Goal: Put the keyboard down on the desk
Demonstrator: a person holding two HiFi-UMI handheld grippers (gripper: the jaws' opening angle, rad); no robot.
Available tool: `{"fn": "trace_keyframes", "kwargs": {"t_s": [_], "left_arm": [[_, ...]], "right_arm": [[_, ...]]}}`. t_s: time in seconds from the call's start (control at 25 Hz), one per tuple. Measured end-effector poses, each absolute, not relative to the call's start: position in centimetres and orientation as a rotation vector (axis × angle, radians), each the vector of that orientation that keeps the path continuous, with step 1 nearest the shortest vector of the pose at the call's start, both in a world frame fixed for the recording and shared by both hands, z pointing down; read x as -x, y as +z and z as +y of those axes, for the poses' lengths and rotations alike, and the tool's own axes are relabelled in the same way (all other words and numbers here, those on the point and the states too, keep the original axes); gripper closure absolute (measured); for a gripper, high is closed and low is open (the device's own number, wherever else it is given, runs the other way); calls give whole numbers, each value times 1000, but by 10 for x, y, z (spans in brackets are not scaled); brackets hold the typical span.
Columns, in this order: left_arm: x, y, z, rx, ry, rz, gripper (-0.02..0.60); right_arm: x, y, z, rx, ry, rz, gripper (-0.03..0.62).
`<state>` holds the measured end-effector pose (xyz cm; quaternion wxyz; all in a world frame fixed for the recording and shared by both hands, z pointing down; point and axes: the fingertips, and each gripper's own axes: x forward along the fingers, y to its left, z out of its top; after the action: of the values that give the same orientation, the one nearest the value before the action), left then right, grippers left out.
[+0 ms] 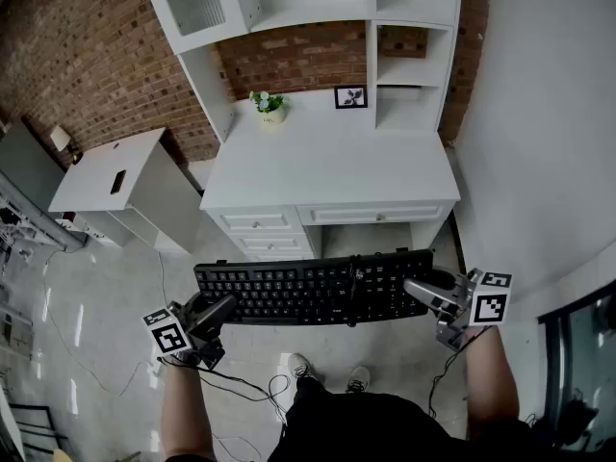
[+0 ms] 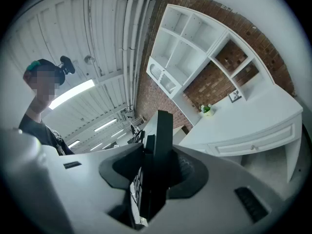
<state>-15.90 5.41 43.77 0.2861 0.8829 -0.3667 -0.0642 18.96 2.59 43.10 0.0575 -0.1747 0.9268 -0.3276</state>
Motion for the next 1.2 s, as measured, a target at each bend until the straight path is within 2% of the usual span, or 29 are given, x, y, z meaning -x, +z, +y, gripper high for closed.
{"fn": "trace_keyframes", "kwargs": {"t_s": [1.2], "left_arm": [[147, 428, 54, -2381, -156, -963, 314]], "right_arm": [[-203, 425, 33, 559, -987, 2779, 439]]}}
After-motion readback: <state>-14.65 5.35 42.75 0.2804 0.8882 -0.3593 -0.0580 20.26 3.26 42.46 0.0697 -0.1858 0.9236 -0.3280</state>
